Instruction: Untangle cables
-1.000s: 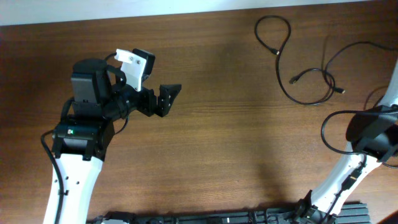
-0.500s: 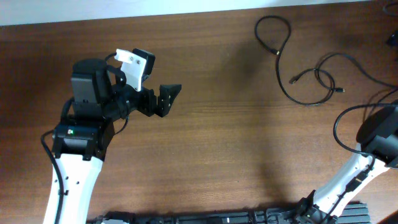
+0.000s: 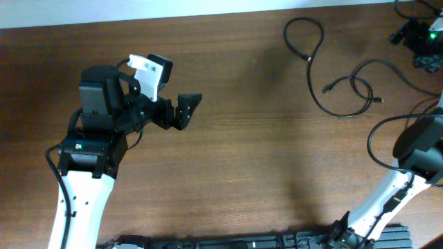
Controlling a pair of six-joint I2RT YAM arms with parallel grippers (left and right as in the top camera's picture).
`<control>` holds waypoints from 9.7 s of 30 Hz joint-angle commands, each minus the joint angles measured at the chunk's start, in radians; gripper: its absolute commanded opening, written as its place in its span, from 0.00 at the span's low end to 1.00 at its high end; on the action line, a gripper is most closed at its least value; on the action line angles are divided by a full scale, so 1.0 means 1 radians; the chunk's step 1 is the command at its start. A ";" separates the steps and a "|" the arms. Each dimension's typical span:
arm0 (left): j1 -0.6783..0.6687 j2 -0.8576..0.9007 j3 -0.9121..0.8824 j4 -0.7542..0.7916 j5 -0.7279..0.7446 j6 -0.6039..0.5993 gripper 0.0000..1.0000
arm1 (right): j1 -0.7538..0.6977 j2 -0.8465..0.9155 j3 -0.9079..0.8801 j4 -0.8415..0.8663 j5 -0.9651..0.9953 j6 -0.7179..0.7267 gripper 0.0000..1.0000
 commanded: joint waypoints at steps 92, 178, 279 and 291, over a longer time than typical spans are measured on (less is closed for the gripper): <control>0.002 -0.006 0.003 0.002 -0.004 -0.006 0.99 | 0.154 -0.066 0.023 0.097 0.040 -0.003 0.04; 0.002 -0.006 0.003 0.002 -0.003 -0.006 0.99 | 0.293 0.062 -0.565 0.432 0.041 -0.502 0.34; 0.002 -0.006 0.003 0.002 -0.004 -0.006 0.99 | 0.256 -0.509 -0.246 -0.264 0.089 -0.199 0.99; 0.002 -0.006 0.003 0.002 -0.004 -0.006 0.99 | 0.497 -0.508 -0.246 -0.333 0.130 -0.033 0.99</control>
